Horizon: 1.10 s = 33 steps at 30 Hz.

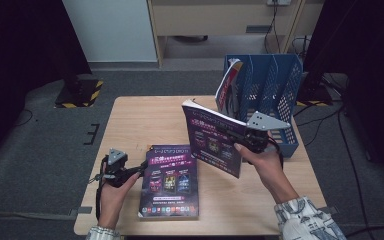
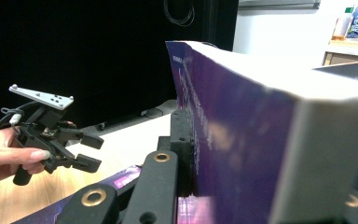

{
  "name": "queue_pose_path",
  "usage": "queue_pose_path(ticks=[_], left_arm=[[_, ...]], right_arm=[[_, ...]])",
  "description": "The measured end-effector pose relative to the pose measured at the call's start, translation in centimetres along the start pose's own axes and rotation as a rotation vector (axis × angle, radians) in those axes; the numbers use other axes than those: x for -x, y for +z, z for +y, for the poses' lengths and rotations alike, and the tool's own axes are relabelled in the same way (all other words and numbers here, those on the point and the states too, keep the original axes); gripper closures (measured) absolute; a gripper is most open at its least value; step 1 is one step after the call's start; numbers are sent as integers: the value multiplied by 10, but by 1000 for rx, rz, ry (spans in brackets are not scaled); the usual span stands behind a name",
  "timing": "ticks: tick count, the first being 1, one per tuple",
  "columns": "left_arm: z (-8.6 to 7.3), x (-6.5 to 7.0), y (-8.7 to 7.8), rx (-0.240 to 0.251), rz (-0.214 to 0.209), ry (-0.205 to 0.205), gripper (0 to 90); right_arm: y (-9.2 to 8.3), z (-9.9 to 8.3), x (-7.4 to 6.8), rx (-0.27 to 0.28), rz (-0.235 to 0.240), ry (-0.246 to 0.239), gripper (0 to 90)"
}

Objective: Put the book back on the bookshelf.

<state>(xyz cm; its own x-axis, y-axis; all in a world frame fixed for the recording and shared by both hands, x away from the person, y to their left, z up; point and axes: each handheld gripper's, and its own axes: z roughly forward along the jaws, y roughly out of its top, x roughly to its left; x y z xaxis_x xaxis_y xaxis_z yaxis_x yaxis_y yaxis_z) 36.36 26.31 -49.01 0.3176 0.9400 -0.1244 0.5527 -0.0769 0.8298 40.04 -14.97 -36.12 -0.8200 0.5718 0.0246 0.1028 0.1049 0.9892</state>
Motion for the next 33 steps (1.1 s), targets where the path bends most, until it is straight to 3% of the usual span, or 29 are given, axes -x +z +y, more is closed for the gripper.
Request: queue_pose_path(ticks=[33], left_arm=[[0, 3, 2, -10, 4, 28, 127]], right_arm=[[-49, -13, 10, 9, -41, 31, 824]])
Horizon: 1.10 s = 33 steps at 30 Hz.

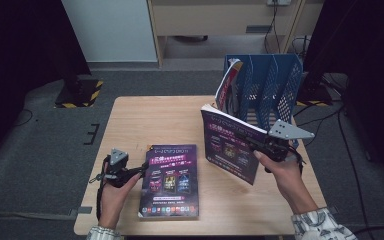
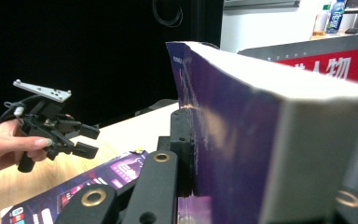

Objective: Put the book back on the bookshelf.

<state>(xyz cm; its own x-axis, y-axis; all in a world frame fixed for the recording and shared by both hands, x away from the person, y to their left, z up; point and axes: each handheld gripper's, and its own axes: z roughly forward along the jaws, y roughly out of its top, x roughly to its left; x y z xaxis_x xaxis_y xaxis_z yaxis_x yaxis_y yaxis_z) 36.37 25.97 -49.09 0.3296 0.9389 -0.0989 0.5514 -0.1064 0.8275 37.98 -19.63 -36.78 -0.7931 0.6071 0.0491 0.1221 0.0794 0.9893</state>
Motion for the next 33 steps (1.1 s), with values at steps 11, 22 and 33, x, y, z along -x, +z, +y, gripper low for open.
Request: queue_pose_path(ticks=[11, 22, 33], left_arm=[[0, 0, 0, -1, 1, 2, 127], [0, 0, 0, 0, 1, 3, 127], [0, 0, 0, -1, 3, 3, 127]], right_arm=[[-18, 2, 1, 9, -14, -1, 824], [-27, 5, 4, 10, -27, -2, 824], [-42, 9, 5, 2, -46, -13, 824]])
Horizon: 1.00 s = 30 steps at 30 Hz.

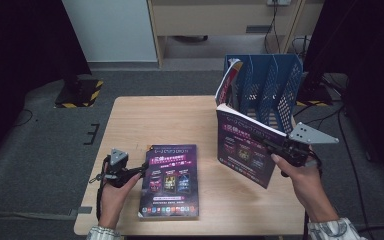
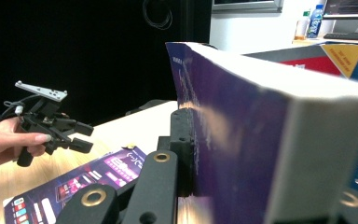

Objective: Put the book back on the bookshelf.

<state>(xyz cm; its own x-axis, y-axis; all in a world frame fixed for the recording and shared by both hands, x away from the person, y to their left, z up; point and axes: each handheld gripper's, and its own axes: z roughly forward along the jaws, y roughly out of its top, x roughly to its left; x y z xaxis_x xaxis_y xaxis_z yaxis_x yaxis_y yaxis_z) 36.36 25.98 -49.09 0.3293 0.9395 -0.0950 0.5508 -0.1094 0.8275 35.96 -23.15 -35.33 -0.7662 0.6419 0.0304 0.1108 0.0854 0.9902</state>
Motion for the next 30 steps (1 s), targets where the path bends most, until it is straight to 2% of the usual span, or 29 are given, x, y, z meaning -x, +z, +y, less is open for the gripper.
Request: queue_pose_path(ticks=[9, 16, 23, 30], left_arm=[[0, 0, 0, -2, 2, 3, 127], [0, 0, 0, -1, 4, 1, 127], [0, 0, 0, -1, 5, 4, 127], [0, -1, 0, -1, 15, 7, 127]], right_arm=[[-17, 7, 6, 3, -26, -11, 824], [-29, 21, 8, 21, -36, -15, 824], [-29, 37, 12, 21, -75, -26, 824], [-25, 47, 24, 20, -118, -16, 824]])
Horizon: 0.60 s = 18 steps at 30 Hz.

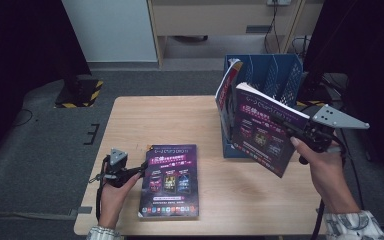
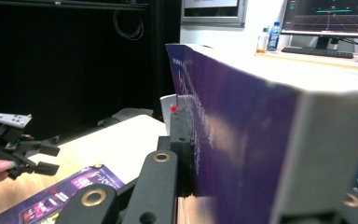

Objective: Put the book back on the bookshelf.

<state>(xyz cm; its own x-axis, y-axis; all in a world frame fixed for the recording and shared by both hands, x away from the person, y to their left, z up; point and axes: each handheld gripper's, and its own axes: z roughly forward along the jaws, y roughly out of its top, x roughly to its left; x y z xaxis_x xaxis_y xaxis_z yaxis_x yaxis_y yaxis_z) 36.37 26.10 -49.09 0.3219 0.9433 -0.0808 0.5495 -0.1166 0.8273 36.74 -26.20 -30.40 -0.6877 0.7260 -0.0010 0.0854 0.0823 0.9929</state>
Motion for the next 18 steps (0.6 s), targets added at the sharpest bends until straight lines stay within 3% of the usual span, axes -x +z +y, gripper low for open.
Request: queue_pose_path(ticks=[10, 18], left_arm=[[0, 3, 1, -9, 3, 18, 127], [0, 3, 2, -10, 3, 20, 127]], right_arm=[[1, 20, 11, 28, -44, 17, 824], [11, 22, 26, 19, -117, 17, 824]])
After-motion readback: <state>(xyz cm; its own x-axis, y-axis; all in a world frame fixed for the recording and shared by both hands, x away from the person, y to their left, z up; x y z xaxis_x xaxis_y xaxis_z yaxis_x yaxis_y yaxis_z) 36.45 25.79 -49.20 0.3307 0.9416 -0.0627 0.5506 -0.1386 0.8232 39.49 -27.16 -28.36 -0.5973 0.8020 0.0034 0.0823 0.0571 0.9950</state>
